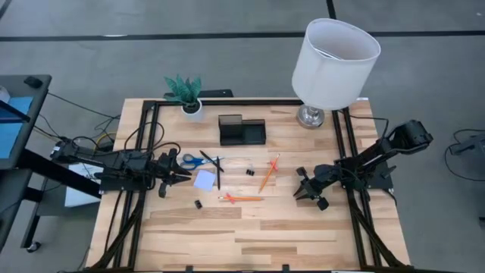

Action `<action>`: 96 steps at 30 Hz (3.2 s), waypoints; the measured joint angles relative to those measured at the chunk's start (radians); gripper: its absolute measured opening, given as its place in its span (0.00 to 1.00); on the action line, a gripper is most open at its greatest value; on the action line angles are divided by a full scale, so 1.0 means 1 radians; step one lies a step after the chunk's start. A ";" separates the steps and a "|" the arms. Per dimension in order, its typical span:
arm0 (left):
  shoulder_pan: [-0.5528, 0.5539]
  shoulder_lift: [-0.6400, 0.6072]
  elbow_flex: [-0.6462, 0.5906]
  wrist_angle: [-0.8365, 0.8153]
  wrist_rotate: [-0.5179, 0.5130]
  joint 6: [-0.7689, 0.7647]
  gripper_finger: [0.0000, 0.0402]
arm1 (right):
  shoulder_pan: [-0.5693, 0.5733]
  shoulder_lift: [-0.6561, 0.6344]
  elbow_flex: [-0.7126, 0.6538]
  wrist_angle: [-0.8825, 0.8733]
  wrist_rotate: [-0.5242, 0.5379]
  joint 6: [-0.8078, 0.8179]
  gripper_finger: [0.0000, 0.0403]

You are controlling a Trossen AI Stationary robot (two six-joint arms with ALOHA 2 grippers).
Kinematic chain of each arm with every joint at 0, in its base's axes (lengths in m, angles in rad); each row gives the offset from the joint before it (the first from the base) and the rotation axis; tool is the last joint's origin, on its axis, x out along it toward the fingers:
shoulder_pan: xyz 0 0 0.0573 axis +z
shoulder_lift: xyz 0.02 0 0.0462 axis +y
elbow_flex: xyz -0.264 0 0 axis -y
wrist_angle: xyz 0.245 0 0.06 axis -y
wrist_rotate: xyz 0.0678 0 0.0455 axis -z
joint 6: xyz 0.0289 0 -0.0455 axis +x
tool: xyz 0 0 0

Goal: Pick and place office supplies into organizer
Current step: Put the top yellow pencil into the desk organizer

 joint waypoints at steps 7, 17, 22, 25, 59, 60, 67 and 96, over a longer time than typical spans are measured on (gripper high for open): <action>0.000 0.000 0.000 -0.001 0.000 0.000 0.18 | 0.000 0.000 0.000 0.000 0.000 0.000 0.18; 0.000 0.000 0.000 -0.001 0.001 0.000 0.18 | 0.000 0.000 0.000 0.000 0.000 0.000 0.18; 0.000 0.000 0.000 -0.001 0.000 0.009 0.18 | 0.000 0.000 0.000 0.000 0.000 0.000 0.18; 0.000 0.000 0.000 0.000 -0.007 0.033 0.18 | 0.000 0.000 0.000 0.000 0.000 0.000 0.18; 0.000 0.000 -0.003 0.338 0.016 0.047 0.18 | 0.000 0.000 0.000 0.000 0.000 0.000 0.18; 0.000 0.000 -0.003 0.348 0.037 0.054 0.18 | 0.000 0.000 0.000 0.000 0.000 0.000 0.18; 0.000 0.000 -0.002 0.381 0.084 0.128 0.18 | 0.000 0.000 0.000 0.000 0.000 0.000 0.18; 0.000 -0.001 -0.002 0.641 0.058 0.656 0.18 | 0.001 0.001 0.133 0.141 0.021 0.010 0.18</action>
